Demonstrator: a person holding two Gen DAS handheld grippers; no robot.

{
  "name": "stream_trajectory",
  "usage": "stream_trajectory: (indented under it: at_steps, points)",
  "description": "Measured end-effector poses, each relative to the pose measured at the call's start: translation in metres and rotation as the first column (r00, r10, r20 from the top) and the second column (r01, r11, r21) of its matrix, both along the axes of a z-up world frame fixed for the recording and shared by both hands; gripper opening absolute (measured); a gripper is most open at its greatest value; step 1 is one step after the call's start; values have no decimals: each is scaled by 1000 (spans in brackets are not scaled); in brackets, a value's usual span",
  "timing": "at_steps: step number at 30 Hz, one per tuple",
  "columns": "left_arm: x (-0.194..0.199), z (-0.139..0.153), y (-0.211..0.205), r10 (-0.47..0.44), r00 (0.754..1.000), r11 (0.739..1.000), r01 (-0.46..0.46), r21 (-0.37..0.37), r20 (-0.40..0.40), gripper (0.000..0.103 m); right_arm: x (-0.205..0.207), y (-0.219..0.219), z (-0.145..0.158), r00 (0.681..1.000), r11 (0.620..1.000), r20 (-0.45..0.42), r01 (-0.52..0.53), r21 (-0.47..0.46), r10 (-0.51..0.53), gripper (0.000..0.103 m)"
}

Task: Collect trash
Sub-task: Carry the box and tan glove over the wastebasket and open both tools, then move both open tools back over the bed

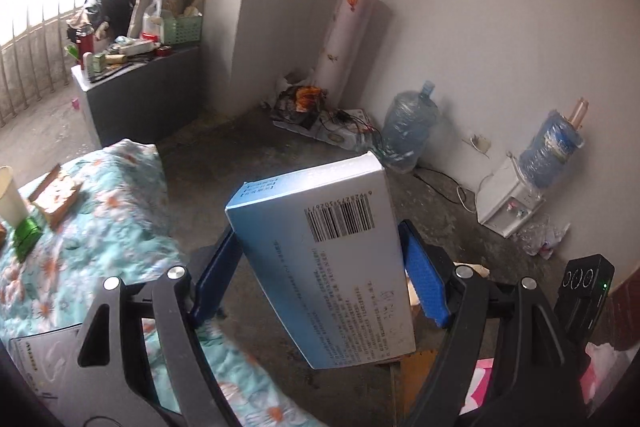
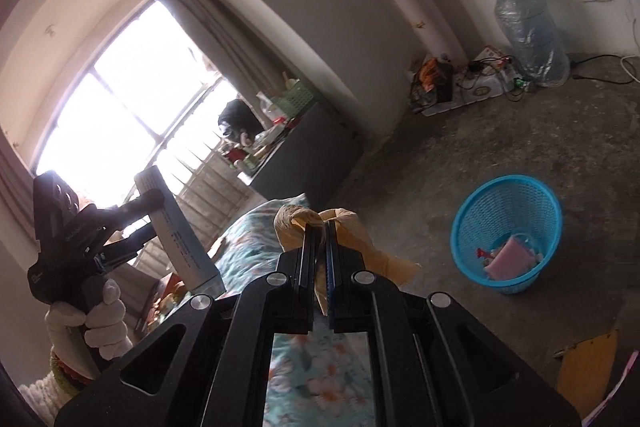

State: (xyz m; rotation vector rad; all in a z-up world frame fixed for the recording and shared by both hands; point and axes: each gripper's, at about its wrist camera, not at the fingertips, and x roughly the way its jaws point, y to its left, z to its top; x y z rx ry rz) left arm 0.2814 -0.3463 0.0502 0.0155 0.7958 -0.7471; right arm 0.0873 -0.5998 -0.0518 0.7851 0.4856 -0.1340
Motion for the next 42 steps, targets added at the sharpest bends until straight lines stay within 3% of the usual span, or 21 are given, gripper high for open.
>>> stream_trajectory:
  at_steps: [8,14,16,17,18,20,25,31,37,42]
  points:
    - [38,-89,-132,-115,984,987,129,98,-134,74,28,-76,-75,977,991,-174,132,29,-125,5]
    - [59,-162,-209,-112,972,977,146,153,-208,75,68,-120,-136,944,982,-290,180,56,-157,6]
    - [63,-181,-228,-98,970,976,137,167,-224,84,83,-134,-155,929,979,-334,194,62,-163,7]
    - [66,-189,-238,-88,971,976,128,176,-222,84,89,-139,-166,919,978,-358,201,63,-166,16]
    - [68,-195,-244,-84,973,976,124,181,-215,84,94,-144,-178,905,974,-386,219,62,-179,33]
    - [68,-200,-253,-78,979,979,111,172,-187,84,97,-151,-192,894,966,-397,251,53,-210,44]
    - [69,-192,-244,-81,982,987,103,120,-172,84,86,-157,-209,878,947,-401,315,70,-263,47]
    - [53,-151,-214,-129,988,989,134,59,-84,84,51,-146,-197,888,936,-341,347,59,-308,48]
    - [30,-97,-147,-140,987,989,135,-62,-84,84,19,-101,-156,910,940,-260,339,24,-322,49]
    - [-9,-43,-87,-140,990,988,141,-61,33,84,3,-45,-107,934,954,-196,295,-49,-298,58]
